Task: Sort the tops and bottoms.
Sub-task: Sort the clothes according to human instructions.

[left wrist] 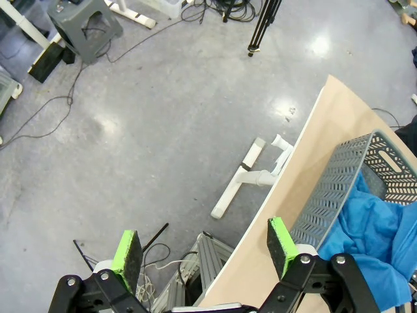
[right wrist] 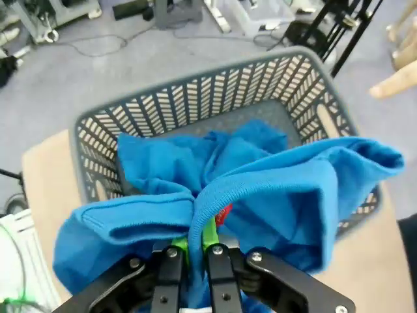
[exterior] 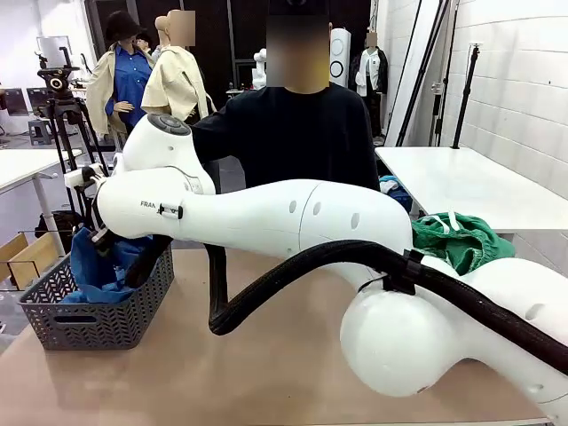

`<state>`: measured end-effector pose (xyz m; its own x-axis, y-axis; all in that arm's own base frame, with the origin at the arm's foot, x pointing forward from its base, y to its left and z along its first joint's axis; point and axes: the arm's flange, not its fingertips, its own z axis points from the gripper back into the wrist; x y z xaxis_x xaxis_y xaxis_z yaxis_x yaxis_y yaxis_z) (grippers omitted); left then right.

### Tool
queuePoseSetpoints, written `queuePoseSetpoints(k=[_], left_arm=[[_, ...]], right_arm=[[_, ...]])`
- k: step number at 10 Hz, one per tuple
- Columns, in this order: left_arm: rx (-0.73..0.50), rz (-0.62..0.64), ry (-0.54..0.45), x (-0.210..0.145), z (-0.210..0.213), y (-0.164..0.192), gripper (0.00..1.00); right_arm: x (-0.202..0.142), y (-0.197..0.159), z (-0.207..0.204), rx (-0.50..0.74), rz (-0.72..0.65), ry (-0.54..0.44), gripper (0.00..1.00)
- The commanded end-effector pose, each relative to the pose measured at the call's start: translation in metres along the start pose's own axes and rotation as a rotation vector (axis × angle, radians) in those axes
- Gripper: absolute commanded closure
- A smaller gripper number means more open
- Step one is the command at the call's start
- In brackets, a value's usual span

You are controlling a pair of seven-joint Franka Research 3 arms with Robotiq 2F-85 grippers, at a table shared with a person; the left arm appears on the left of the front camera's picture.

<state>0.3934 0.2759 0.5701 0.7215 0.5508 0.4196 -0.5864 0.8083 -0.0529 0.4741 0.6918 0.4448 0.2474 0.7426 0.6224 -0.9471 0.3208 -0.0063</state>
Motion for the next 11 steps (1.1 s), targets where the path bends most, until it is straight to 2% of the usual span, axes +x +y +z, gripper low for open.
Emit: queuePoseSetpoints(k=[1, 2, 5, 7, 8, 11], left_arm=[[0.009, -0.009, -0.001, 0.000, 0.000, 0.003, 0.00], [0.009, -0.009, -0.001, 0.000, 0.000, 0.003, 0.00], [0.009, -0.009, -0.001, 0.000, 0.000, 0.003, 0.00], [0.009, -0.009, -0.001, 0.000, 0.000, 0.003, 0.00], [0.009, -0.009, -0.001, 0.000, 0.000, 0.003, 0.00], [0.009, -0.009, -0.001, 0.000, 0.000, 0.003, 0.00]], right_arm=[[0.082, -0.031, -0.048, 0.017, -0.002, 0.009, 1.00], [0.080, -0.033, -0.053, -0.003, -0.001, 0.032, 1.00], [0.075, -0.036, -0.062, 0.006, -0.012, 0.076, 0.43], [0.080, -0.040, -0.046, -0.004, -0.011, 0.058, 0.05], [0.083, -0.042, -0.035, -0.017, 0.000, 0.051, 0.00], [0.086, -0.048, 0.030, -0.030, 0.050, 0.008, 0.00]])
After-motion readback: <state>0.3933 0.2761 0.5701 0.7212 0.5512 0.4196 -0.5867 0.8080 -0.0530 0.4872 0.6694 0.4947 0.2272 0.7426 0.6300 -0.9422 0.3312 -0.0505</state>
